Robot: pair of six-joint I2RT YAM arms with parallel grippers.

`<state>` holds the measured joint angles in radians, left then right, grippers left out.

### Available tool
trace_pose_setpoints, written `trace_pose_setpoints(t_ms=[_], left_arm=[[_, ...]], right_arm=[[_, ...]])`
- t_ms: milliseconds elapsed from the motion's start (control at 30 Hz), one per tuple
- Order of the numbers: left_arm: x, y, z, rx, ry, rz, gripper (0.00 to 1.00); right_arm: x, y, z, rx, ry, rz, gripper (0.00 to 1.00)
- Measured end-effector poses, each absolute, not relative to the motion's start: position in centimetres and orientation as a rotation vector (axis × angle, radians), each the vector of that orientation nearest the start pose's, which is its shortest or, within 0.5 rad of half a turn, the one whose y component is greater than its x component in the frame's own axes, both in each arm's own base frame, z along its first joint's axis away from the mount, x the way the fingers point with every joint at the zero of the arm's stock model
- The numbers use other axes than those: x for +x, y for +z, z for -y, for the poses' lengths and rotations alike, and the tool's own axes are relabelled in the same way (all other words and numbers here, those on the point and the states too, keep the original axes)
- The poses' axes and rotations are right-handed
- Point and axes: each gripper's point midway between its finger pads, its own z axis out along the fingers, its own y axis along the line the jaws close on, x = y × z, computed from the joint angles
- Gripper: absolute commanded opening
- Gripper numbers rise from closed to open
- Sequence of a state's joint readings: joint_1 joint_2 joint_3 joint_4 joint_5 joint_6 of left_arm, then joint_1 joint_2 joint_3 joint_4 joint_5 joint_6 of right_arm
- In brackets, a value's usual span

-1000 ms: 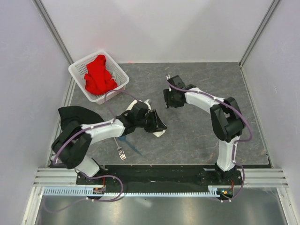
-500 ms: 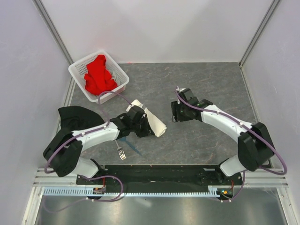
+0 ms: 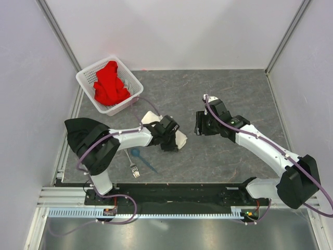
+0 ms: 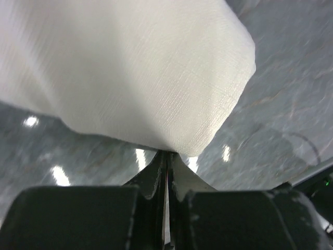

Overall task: Fold the napkin into a case and place the utensils inside
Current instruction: Rotate the smaller rectangle-folded napkin at the center of the board, then pick up the spoon from the corner of the board.

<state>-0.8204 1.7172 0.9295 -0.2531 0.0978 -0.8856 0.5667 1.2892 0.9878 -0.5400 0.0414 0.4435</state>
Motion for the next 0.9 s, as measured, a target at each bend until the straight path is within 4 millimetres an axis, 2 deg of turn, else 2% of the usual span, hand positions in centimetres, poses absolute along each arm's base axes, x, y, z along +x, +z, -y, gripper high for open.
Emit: trace_pose_setpoints(t_ms=[133, 167, 200, 267, 367, 500, 567, 600, 700, 833, 900], left_arm=[[25.0, 2.2, 33.1, -0.02, -0.666, -2.745, 0.11], [25.6, 2.4, 33.4, -0.012, -0.67, -2.731, 0.21], [26.0, 2.7, 33.6, -0.004, -0.676, -2.719, 0.26], [26.3, 3.4, 33.6, 0.014, -0.686, -2.695, 0.36], [25.6, 5.0, 32.7, 0.033, -0.714, -2.659, 0.41], [21.8, 9.0, 28.2, 0.035, -0.749, -2.594, 0.43], [20.9, 11.1, 26.2, 0.012, -0.754, -2.543, 0.44], [20.6, 12.6, 24.3, -0.027, -0.747, -2.505, 0.44], [21.4, 16.6, 19.2, -0.19, -0.712, -2.373, 0.52], [21.8, 19.3, 12.0, -0.43, -0.571, -2.262, 0.57], [21.7, 20.0, 9.7, -0.494, -0.5, -2.247, 0.57]], right_arm=[[27.4, 13.3, -18.9, -0.129, 0.408, -2.47, 0.62], [27.3, 13.1, -18.9, -0.131, 0.411, -2.475, 0.64], [27.2, 12.9, -18.9, -0.135, 0.415, -2.48, 0.65], [26.8, 12.5, -19.1, -0.153, 0.426, -2.49, 0.69], [25.8, 11.9, -20.5, -0.24, 0.442, -2.502, 0.76], [23.5, 10.8, -24.5, -0.475, 0.471, -2.505, 0.82], [22.5, 10.5, -26.7, -0.586, 0.492, -2.487, 0.82], [22.0, 10.5, -28.1, -0.647, 0.507, -2.472, 0.82], [20.8, 10.4, -32.5, -0.804, 0.554, -2.418, 0.82], [19.3, 9.6, -38.5, -0.979, 0.592, -2.353, 0.82], [18.6, 8.8, -40.9, -1.045, 0.6, -2.329, 0.82]])
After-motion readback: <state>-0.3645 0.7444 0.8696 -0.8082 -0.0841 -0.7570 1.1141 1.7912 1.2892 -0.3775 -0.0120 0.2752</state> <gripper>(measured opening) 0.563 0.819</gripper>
